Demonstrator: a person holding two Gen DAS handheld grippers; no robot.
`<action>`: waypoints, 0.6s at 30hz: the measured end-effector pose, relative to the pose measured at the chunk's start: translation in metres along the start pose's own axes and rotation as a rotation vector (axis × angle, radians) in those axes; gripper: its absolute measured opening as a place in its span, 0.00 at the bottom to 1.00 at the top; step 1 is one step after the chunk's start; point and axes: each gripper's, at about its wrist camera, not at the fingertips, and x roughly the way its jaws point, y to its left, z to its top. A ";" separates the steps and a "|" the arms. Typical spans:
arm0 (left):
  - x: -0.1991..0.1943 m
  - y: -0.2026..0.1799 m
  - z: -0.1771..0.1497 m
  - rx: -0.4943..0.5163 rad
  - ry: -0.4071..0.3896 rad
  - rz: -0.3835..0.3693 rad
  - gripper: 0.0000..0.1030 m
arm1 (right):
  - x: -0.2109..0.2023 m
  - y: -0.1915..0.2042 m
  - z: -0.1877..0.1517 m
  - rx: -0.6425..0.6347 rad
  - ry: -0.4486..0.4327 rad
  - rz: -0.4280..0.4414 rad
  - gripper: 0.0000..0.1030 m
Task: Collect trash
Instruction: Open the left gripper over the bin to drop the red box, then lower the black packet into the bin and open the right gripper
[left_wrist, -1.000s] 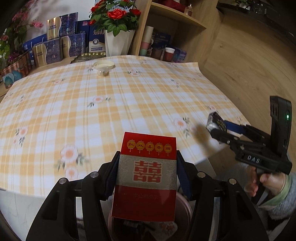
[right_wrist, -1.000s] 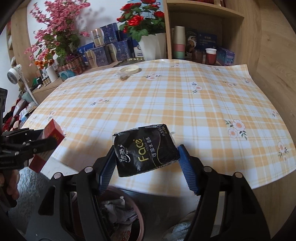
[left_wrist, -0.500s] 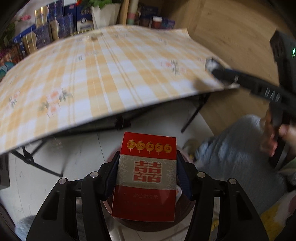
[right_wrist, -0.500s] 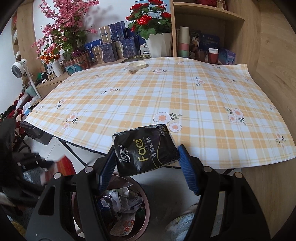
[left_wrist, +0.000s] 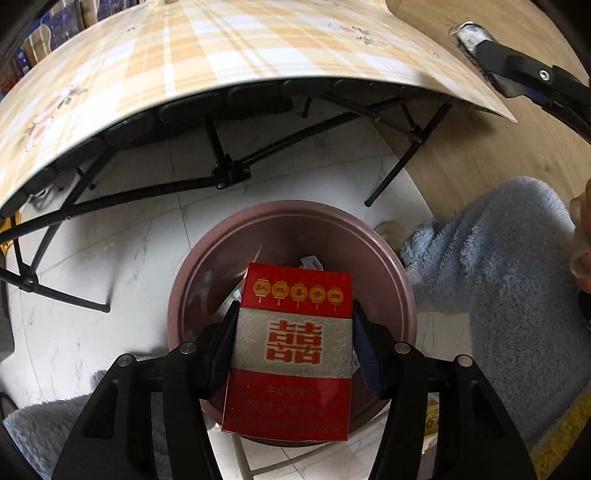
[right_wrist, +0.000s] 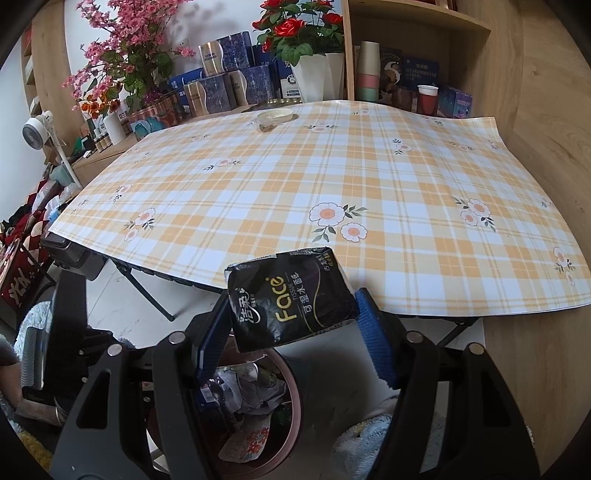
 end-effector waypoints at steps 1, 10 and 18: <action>0.002 0.001 0.000 -0.002 0.005 -0.002 0.54 | 0.000 -0.001 -0.001 0.001 0.001 -0.001 0.64; 0.006 0.005 0.001 -0.027 0.023 -0.004 0.61 | 0.004 0.000 -0.004 0.006 0.019 0.002 0.65; -0.019 0.008 0.003 -0.064 -0.072 0.037 0.88 | 0.006 0.009 -0.006 -0.016 0.030 0.007 0.65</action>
